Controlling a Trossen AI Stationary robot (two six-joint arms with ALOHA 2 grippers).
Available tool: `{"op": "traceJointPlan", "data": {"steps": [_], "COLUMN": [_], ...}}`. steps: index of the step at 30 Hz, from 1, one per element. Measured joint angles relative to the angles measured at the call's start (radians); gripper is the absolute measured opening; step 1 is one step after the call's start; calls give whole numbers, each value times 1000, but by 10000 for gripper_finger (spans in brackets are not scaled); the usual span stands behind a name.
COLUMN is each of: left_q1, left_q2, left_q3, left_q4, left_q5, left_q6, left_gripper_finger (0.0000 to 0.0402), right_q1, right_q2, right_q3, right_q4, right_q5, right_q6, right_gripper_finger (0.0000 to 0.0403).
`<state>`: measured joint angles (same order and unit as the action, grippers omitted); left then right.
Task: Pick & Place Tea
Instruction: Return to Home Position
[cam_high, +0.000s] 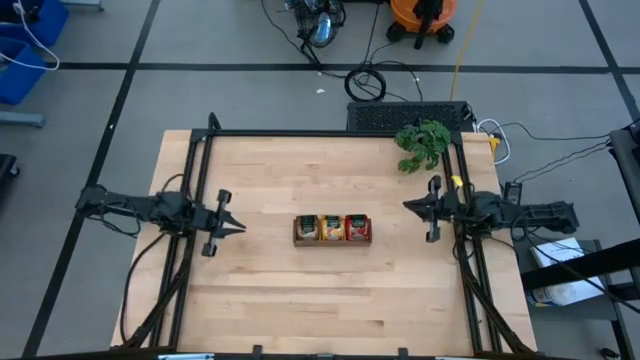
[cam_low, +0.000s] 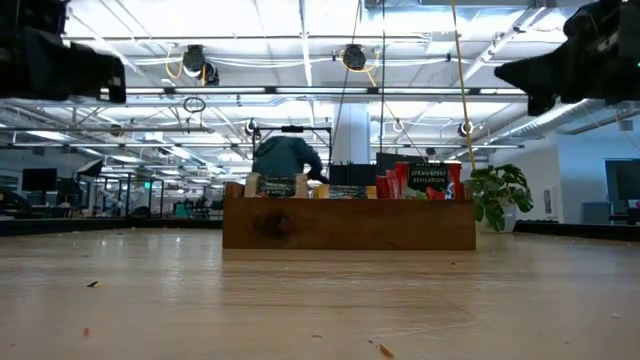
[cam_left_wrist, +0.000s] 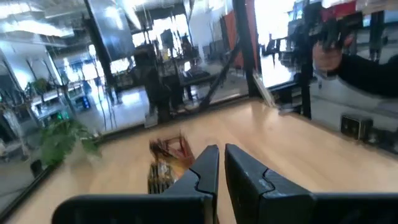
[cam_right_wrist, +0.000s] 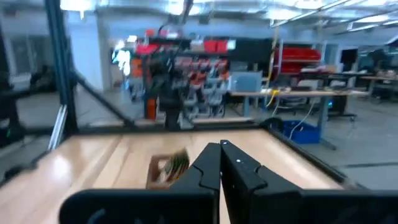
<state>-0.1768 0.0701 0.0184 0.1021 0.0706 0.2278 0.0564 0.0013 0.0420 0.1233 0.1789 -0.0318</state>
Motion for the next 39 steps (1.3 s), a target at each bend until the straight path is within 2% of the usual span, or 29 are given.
{"op": "traceJointPlan", "data": {"steps": [4, 9, 19, 24, 29, 35, 39], "left_q1": [0, 0, 0, 0, -2, -2, -2], "left_q2": [1, 11, 35, 35, 35, 35, 35], "left_q3": [-9, -7, -7, -7, -7, -7, -9], "left_q4": [-62, -83, -88, -93, -92, -78, -23], "left_q5": [-43, -55, -72, -95, -68, 3, 24], "left_q6": [-6, -14, -47, -71, -70, 9, -47], "left_gripper_finger": [35, 35, 35, 35, 35, 35, 35], "right_q1": [-43, -76, -77, -77, -76, -76, -76], "right_q2": [14, 13, 13, 10, 10, 10, 10], "right_q3": [-22, -23, -25, -27, -27, -27, -27], "right_q4": [-28, -43, -59, -14, 20, 48, 48], "right_q5": [-2, -54, -57, -129, -144, -156, -156], "right_q6": [48, 76, 38, 2, -3, -32, -32], "right_gripper_finger": [0, 0, 0, 0, 0, 0, 0]}}
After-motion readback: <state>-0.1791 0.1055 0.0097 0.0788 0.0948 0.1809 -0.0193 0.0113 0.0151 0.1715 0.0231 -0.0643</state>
